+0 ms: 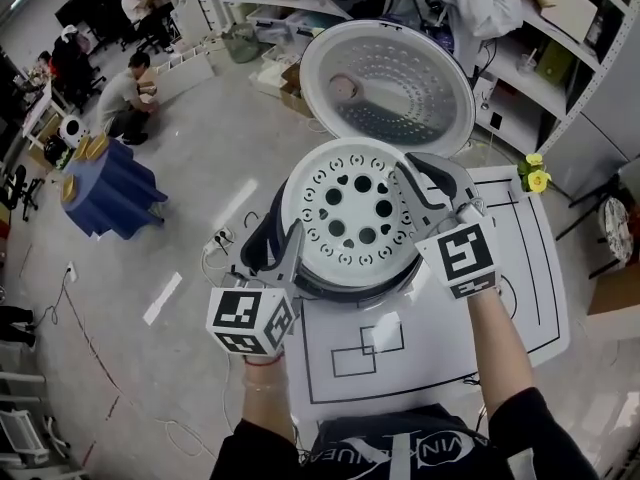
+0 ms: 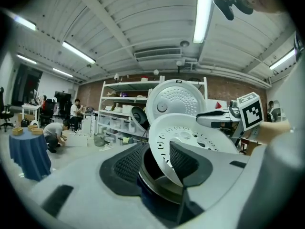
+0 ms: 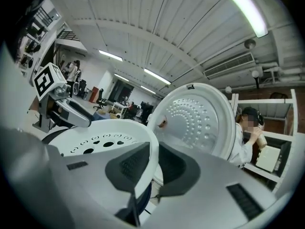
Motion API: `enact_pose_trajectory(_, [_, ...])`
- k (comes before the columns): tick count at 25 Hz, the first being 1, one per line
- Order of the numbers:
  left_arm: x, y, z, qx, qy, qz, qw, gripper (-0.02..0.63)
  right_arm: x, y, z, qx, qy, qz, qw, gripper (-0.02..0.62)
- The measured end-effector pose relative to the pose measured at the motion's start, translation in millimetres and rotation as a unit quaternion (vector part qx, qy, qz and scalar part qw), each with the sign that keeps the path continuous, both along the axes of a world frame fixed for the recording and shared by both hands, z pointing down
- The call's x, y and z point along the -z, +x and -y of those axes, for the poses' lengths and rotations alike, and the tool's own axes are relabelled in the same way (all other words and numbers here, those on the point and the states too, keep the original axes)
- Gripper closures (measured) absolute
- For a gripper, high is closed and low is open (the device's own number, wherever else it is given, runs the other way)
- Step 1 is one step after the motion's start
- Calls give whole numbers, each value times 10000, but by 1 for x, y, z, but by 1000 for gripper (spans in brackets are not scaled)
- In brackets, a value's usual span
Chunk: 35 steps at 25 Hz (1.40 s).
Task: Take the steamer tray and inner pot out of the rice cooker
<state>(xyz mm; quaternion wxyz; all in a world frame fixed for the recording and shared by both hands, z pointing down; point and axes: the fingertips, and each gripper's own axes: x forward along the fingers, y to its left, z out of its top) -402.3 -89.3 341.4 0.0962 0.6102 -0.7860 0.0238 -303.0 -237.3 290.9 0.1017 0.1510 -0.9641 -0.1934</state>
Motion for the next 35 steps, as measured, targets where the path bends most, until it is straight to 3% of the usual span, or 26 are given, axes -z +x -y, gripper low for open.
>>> enact_pose_trajectory(4, [-6,8,2,-59,-191,5,9998,453,10,13,-10,63,-39,489,9988,540])
enact_pose_trajectory(7, [-2,12,0,92,-243,189,9995,489,18,22,-18,50,-74,797,9968,541])
enact_pose_trajectory(16, [29,25,4,64,180,185,9996,512,44,48,-18,-63,-352,1278,9912,545])
enact_pose_trajectory(20, [41,28,-1,-18,388,184,9991,519,54,56,-26,-123,-118,1411,9898,545])
enact_pose_trajectory(29, [71,95,41,-740,749,235,9942,526,68,140,2,-828,-64,1681,9823,546])
enact_pose_trajectory(35, [84,154,79,-1502,881,121,9847,530,72,213,23,-1558,5,1749,9722,546])
